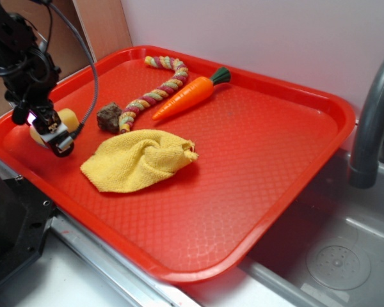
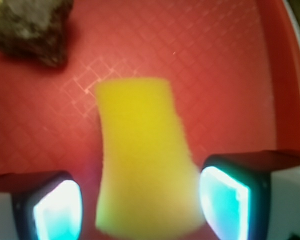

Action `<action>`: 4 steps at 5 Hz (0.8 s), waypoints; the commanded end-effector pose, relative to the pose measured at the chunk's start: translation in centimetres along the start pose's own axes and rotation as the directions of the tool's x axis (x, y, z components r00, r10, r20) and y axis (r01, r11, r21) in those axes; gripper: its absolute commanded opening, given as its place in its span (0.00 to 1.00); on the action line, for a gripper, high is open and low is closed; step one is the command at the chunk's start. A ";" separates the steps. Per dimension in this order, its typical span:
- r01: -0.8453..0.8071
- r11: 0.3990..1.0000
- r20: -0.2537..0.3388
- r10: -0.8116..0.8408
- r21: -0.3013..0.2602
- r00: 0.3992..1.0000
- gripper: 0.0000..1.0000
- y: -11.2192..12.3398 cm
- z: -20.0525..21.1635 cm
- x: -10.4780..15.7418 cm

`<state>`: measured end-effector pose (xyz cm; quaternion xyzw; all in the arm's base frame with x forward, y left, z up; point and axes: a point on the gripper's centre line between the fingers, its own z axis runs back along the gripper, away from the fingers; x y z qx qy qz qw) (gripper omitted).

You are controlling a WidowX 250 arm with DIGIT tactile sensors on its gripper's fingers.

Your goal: Grab the green sponge.

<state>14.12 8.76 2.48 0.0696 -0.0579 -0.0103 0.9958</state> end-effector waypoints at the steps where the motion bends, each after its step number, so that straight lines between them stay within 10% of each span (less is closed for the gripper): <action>1: 0.030 1.000 0.004 -0.030 0.004 1.000 0.00 0.1 -0.1 0.3; 4: -0.045 0.999 -0.027 0.045 -0.006 0.999 0.00 -2.5 6.0 2.0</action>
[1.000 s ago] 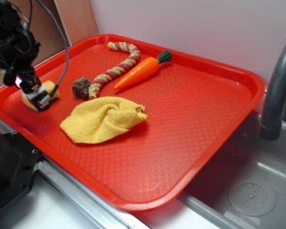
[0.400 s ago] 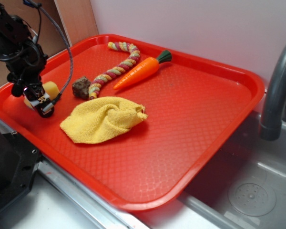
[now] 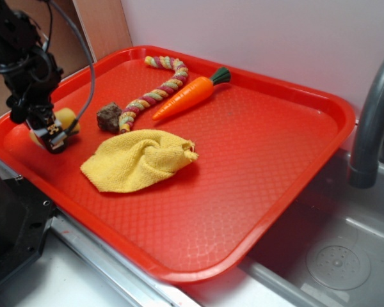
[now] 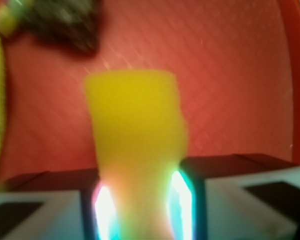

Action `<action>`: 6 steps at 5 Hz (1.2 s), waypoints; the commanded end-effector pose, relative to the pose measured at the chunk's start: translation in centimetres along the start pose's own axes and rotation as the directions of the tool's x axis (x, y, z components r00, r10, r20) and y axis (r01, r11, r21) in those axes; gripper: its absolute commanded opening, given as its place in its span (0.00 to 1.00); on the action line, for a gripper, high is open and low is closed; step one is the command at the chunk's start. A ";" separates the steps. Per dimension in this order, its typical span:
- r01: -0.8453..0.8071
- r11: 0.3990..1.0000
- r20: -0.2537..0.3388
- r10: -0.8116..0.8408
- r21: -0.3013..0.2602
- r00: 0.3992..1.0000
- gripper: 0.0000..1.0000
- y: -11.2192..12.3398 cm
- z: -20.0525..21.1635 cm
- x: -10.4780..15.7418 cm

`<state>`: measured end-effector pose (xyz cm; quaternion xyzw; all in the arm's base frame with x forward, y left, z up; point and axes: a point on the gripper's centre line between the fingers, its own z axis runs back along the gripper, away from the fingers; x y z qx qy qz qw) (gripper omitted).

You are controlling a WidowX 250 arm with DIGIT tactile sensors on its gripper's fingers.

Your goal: Grab the green sponge.

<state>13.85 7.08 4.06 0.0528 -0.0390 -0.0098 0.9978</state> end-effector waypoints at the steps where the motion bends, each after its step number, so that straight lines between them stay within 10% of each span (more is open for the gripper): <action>1: -0.039 0.998 -0.021 0.038 -0.053 0.999 0.00 -3.9 8.4 3.1; 4: -0.046 0.969 0.133 0.080 -0.241 0.988 0.00 -11.3 16.6 4.6; 6: -0.084 0.976 0.122 0.110 -0.203 0.986 0.00 -11.8 16.8 4.0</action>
